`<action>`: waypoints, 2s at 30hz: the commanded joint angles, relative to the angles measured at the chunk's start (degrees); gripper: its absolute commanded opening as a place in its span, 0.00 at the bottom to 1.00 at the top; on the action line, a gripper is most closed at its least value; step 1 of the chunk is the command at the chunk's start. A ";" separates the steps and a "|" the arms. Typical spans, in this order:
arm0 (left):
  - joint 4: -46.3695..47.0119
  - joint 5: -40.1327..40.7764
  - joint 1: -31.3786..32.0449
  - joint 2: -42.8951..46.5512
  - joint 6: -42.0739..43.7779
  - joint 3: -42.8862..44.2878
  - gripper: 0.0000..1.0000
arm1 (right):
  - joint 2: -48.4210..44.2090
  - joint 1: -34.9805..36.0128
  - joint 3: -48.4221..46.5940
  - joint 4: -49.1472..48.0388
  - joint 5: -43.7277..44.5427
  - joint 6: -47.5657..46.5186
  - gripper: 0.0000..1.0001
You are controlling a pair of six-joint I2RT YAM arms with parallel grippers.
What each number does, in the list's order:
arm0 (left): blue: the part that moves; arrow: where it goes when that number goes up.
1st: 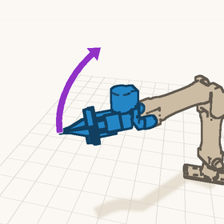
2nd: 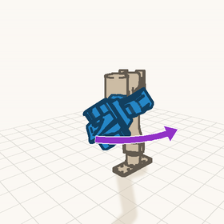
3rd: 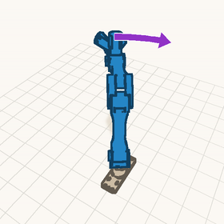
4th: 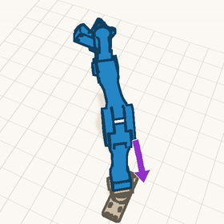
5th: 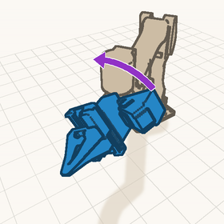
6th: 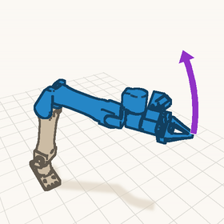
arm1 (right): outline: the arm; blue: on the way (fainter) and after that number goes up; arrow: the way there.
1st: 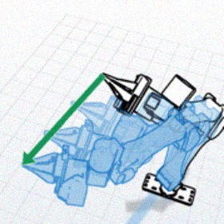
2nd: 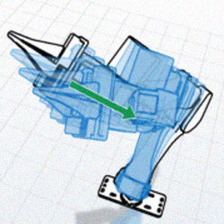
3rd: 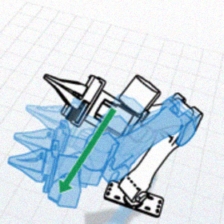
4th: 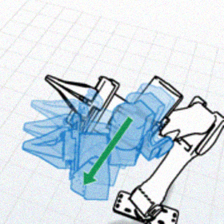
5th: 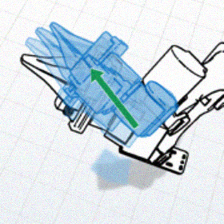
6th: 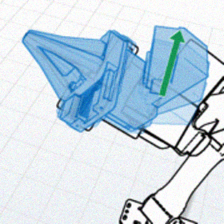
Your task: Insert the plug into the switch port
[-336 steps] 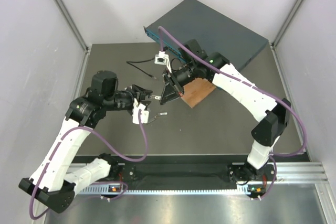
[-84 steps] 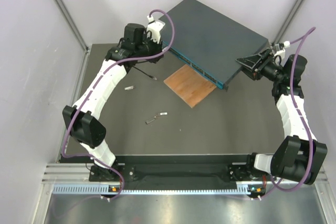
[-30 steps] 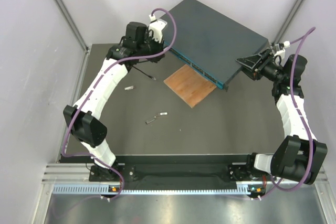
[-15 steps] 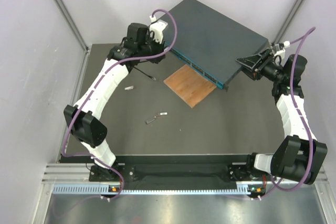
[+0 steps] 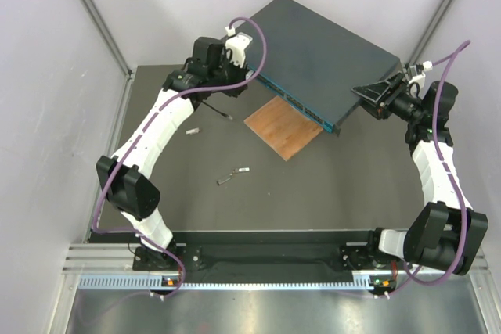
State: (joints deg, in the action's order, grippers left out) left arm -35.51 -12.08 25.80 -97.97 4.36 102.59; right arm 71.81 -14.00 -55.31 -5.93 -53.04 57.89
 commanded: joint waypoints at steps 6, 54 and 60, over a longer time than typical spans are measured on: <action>3.52 -3.04 2.50 1.56 -0.14 1.29 0.00 | 2.28 2.49 -2.17 -2.33 3.38 -6.03 0.00; 9.58 -3.05 2.32 -9.61 2.40 14.31 0.14 | 3.69 2.49 -2.70 -1.63 2.76 -7.00 0.00; 5.46 -0.93 1.88 -5.66 5.04 13.61 0.45 | 4.04 2.49 -3.58 -0.92 2.76 -7.35 0.00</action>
State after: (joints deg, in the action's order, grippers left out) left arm -37.08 -12.47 26.79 -106.74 8.10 114.34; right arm 72.93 -14.06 -56.75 -4.45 -54.08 56.93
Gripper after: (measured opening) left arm 0.400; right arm 0.552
